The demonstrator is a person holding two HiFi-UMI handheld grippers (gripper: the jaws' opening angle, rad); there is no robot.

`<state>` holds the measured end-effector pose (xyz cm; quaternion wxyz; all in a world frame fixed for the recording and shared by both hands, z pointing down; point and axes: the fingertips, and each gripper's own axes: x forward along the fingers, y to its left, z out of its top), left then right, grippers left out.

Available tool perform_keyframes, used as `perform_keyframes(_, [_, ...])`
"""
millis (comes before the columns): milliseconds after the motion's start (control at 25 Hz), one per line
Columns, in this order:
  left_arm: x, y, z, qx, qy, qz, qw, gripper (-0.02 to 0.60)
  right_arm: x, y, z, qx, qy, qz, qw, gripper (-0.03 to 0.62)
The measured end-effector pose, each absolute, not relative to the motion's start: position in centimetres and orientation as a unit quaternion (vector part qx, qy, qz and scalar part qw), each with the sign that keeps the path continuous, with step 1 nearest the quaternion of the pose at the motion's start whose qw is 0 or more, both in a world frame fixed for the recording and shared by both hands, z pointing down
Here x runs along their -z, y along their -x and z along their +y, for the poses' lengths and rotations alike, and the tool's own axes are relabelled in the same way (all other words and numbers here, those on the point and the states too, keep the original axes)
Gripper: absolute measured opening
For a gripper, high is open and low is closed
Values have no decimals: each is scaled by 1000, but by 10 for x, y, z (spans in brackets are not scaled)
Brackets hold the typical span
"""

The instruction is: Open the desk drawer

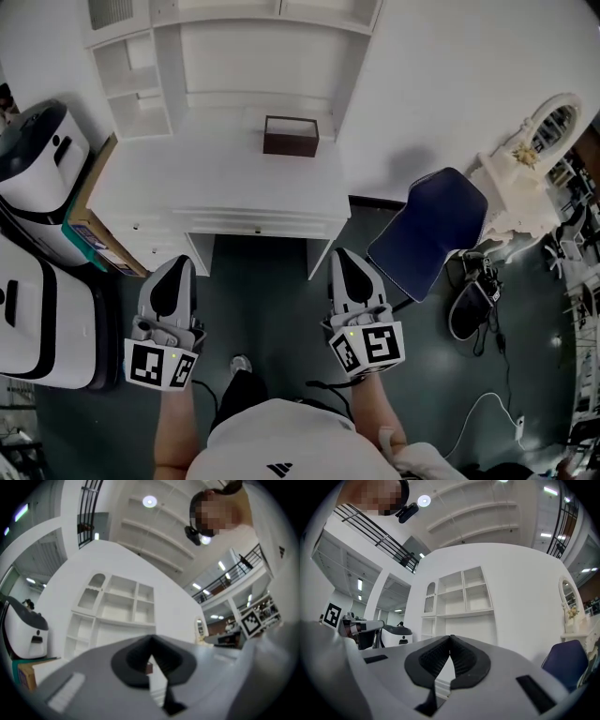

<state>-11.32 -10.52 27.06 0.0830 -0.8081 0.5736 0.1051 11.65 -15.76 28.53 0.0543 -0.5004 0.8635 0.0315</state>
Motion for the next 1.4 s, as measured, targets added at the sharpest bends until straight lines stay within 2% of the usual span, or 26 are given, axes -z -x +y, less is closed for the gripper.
perform_keyframes(520, [-280,173,-198,-105,836,534,68,5,-303,-53,-232,-18,531,847,33,2])
perform_keyframes(960, [-307,182,-249,-97,857,504,35,6,-348,-33,-274,33,546,837,-4,2])
perform_keyframes(1400, [-340,177,-274,-84,874,478,3,6,-428,-23,-298,135,547,824,-60,2])
